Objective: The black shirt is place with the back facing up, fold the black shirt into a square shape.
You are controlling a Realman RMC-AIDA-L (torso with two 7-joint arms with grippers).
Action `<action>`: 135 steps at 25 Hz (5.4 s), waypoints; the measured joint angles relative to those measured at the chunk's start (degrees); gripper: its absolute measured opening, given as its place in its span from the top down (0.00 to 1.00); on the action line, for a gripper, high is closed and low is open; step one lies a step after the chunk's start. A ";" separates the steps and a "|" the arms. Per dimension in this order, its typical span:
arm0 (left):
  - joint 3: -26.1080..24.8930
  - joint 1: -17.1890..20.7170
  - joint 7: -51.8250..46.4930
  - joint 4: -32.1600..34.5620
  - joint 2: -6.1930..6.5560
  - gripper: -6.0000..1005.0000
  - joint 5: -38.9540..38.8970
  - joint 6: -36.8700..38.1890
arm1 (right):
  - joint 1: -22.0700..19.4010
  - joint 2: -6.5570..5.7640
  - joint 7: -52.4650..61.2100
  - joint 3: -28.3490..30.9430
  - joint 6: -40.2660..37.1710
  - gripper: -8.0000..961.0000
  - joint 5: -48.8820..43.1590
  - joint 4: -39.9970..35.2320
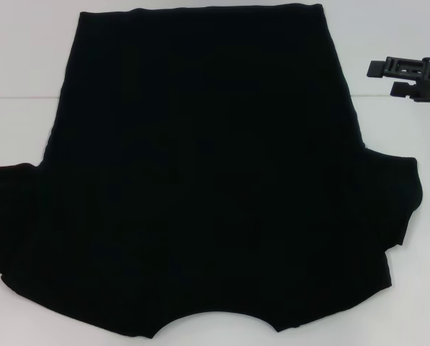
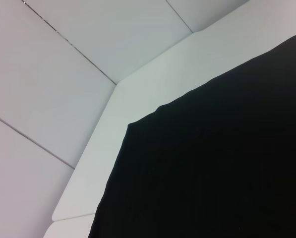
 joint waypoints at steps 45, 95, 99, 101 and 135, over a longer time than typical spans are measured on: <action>14.47 -2.21 24.88 0.86 -2.94 0.44 -17.06 21.61 | -1.19 -1.40 3.06 0.03 -9.54 0.07 -13.54 -3.21; 14.03 -3.51 24.83 -1.16 -4.17 0.22 -18.92 15.64 | -0.39 0.20 10.57 -0.56 0.68 0.60 -25.63 7.67; 14.03 -3.52 24.83 -1.16 -3.96 0.22 -18.99 15.51 | -0.38 0.10 10.58 -0.42 0.67 0.75 -25.69 7.63; 14.03 -3.55 24.83 -1.16 -3.89 0.22 -19.04 15.51 | -0.74 -0.25 10.59 -0.13 0.63 0.82 -25.67 7.51; 12.43 -2.68 24.86 -1.17 -3.66 0.23 -22.24 13.36 | 9.79 4.38 9.19 -21.49 3.93 0.97 -22.51 3.20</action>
